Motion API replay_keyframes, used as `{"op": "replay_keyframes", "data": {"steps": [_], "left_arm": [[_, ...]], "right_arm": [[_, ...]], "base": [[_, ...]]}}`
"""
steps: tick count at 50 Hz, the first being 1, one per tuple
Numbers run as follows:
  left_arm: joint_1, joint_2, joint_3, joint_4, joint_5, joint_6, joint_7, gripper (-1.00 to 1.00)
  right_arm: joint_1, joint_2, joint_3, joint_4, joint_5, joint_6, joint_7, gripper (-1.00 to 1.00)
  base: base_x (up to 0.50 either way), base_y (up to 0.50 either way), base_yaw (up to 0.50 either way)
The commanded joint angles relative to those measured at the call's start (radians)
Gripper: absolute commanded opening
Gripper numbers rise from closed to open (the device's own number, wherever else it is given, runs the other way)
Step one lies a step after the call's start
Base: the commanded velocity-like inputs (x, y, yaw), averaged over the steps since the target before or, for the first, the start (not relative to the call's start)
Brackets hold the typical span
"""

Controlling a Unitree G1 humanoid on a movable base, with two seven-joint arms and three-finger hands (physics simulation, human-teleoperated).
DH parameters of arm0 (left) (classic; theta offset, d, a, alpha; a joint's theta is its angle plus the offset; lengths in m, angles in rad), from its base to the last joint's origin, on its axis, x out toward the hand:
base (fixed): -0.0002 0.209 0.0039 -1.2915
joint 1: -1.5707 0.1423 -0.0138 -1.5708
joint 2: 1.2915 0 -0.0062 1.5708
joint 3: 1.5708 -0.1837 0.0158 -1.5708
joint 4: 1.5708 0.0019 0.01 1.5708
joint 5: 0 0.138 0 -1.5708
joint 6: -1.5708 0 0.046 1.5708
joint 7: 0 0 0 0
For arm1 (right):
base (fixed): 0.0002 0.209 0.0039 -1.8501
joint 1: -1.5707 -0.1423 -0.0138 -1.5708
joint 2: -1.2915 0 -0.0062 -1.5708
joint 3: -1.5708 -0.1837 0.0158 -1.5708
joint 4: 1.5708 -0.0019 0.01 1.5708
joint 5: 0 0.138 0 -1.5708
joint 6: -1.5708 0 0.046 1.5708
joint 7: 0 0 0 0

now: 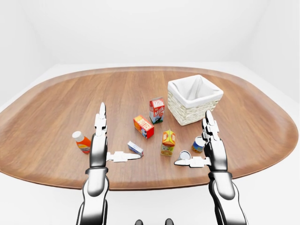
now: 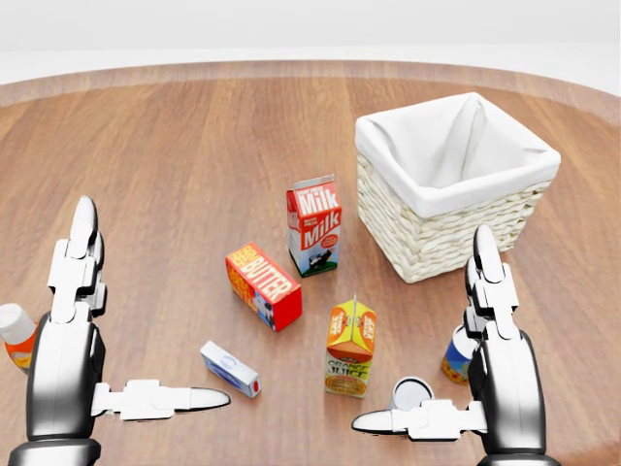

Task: Pick up the alphabet soup and the tomato sauce, and put them in the basket.

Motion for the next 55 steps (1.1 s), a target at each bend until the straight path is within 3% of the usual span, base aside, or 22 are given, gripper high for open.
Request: {"op": "replay_keyframes", "data": {"steps": [1, 55], "left_arm": [[-0.001, 0.000, 0.000, 0.005, -0.001, 0.000, -0.001, 1.00], [0.001, 0.000, -0.002, 0.006, -0.008, 0.000, -0.007, 1.00]], "right_arm": [[-0.002, 0.000, -0.001, 0.004, -0.001, 0.000, -0.001, 1.00], [0.003, 0.000, 0.000, 0.000, -0.001, 0.000, -0.002, 1.00]], "base": [[0.17, 0.00, 0.00], [0.17, 0.00, 0.00]]}}
